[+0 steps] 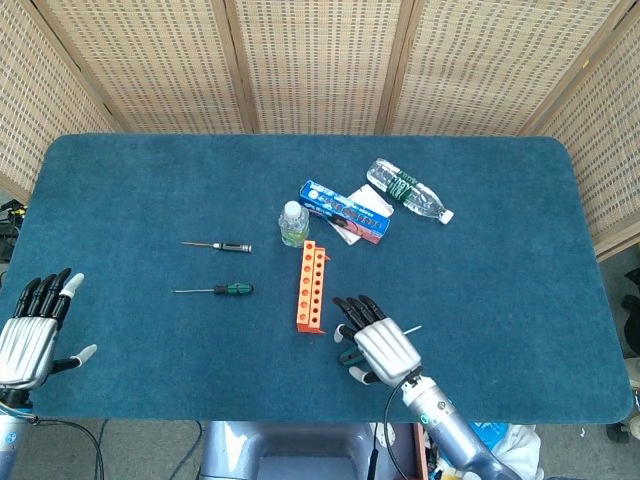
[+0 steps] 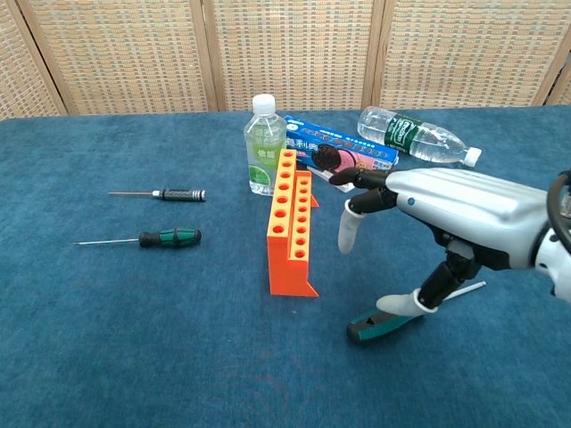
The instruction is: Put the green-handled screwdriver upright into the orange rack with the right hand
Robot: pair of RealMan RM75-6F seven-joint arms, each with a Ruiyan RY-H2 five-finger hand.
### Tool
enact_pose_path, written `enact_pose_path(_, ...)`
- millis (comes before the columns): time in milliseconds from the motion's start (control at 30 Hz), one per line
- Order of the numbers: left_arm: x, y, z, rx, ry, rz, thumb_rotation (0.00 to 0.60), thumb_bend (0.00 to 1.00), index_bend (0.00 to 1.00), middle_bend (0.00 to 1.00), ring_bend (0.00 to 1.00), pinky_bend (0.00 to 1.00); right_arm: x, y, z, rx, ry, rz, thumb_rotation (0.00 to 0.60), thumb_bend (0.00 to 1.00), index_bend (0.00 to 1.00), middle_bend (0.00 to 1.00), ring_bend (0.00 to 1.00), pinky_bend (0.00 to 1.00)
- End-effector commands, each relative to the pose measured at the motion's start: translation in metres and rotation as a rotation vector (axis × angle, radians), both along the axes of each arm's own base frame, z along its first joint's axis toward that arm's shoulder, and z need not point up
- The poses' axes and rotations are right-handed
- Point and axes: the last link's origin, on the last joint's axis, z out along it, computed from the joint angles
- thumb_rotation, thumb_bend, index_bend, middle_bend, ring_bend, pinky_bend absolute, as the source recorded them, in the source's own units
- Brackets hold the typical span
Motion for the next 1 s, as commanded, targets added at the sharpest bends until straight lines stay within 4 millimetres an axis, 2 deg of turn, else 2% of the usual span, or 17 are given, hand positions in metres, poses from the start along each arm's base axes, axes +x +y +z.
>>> enact_pose_path(33,0.000,0.000,-0.001,-0.003,0.001,0.001,0.600,0.00,0.00,0.00,0.00,0.00,0.001,-0.001,-0.003,0.001,0.004,-0.003,0.600,0.20,0.38,0.00,0.00,0.00)
enact_pose_path(567,0.000,0.001,-0.002,-0.009,-0.010,0.001,0.600,0.00,0.00,0.00,0.00,0.00,-0.005,-0.010,-0.033,0.060,0.044,-0.053,0.600,0.20,0.38,0.00,0.00,0.00)
enact_pose_path(1000,-0.001,0.001,-0.003,-0.014,-0.010,0.002,0.600,0.00,0.00,0.00,0.00,0.00,-0.015,-0.012,-0.044,0.074,0.045,-0.082,0.600,0.20,0.40,0.00,0.00,0.00)
